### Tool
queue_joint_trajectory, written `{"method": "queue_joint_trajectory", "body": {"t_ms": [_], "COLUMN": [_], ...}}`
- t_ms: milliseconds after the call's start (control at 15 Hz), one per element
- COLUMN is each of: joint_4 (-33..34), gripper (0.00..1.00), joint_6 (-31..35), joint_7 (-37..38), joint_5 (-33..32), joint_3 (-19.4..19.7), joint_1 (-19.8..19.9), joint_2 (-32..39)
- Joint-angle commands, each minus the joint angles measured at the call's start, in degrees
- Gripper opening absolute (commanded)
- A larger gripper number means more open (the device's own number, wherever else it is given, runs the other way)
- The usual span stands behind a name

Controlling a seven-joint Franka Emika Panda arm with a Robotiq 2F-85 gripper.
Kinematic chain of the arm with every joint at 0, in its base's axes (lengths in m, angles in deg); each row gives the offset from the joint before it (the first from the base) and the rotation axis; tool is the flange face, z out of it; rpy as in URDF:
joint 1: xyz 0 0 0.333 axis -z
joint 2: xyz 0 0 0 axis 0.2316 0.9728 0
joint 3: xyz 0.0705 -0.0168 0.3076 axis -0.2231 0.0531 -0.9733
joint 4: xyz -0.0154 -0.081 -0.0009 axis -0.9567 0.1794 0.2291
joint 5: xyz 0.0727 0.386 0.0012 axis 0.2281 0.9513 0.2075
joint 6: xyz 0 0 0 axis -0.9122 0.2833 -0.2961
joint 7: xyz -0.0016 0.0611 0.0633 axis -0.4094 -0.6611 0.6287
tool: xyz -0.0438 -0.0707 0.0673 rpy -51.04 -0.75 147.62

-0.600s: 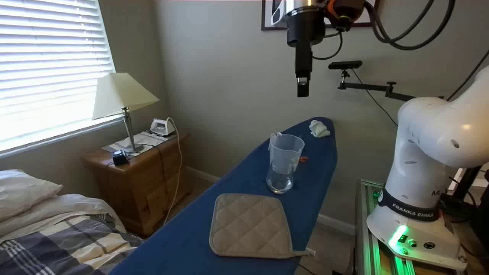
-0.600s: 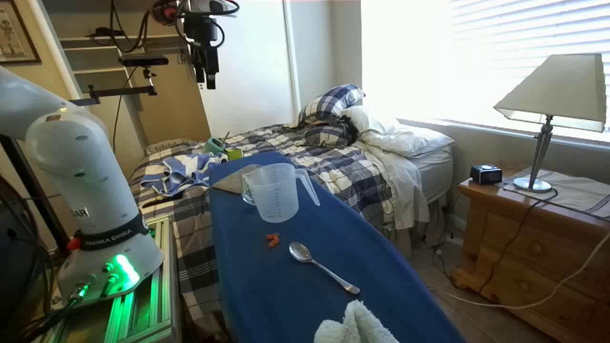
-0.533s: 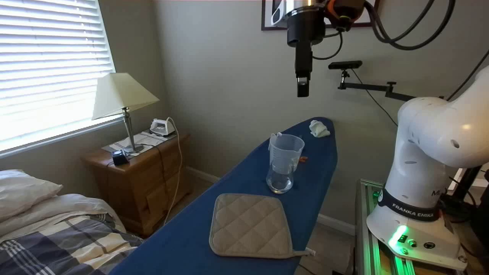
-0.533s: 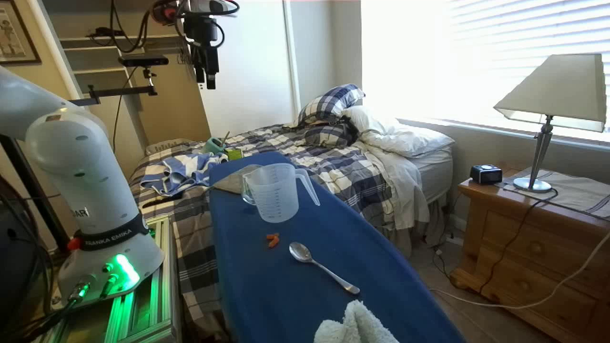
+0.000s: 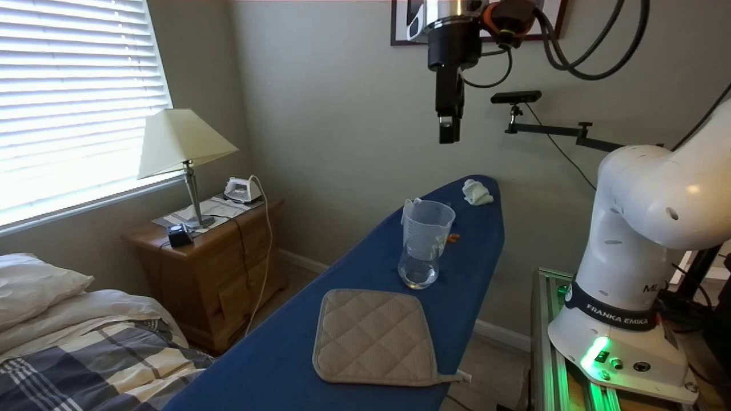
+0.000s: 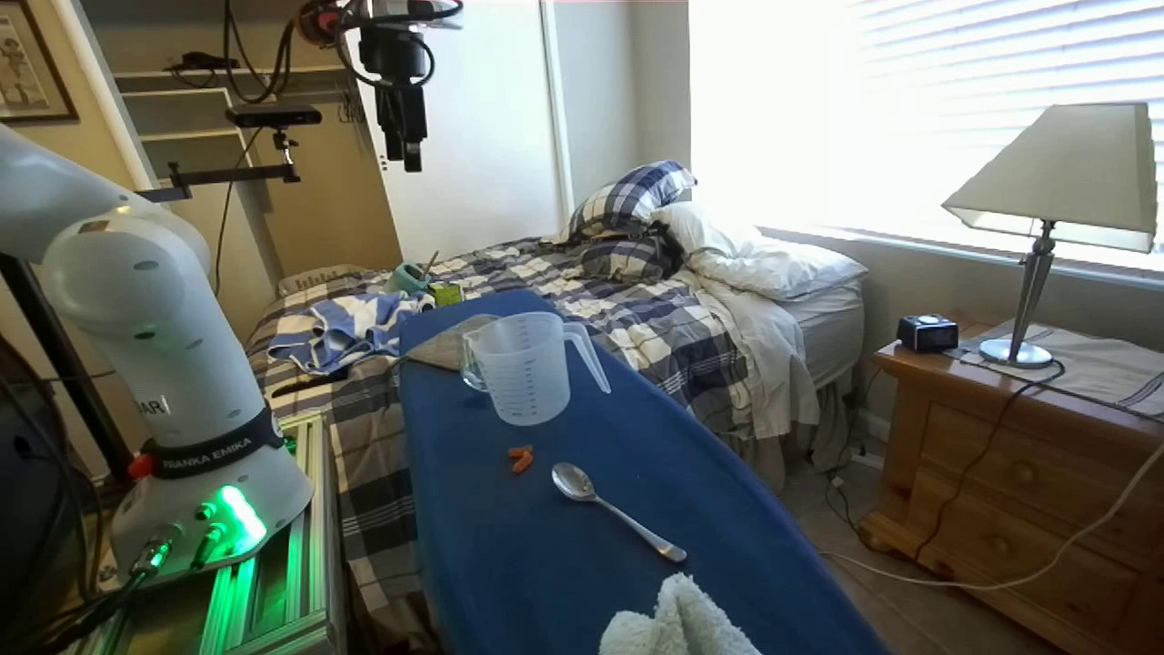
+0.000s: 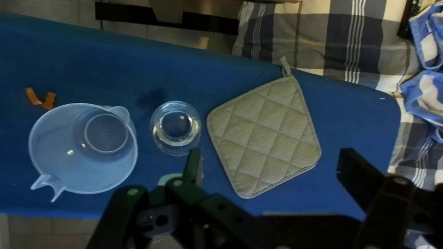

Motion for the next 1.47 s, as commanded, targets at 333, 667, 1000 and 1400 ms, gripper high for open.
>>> {"method": "queue_joint_trajectory", "body": {"t_ms": [333,667,1000,1400], "joint_4": [1.38,1.08,0.25,-1.73], "gripper": [1.0,1.0,1.0,1.0], "joint_6": [-0.29,-0.76,-0.78,6.02], "joint_7": [-15.84,-25.29,-24.5,-24.45], "joint_5": [-12.4,-16.92,-15.25,-17.6], "joint_3": [9.78,16.24,16.44,19.2], "joint_1": [6.21,8.63,9.33,12.35], "joint_2": [5.36,9.22,9.4,13.79]}}
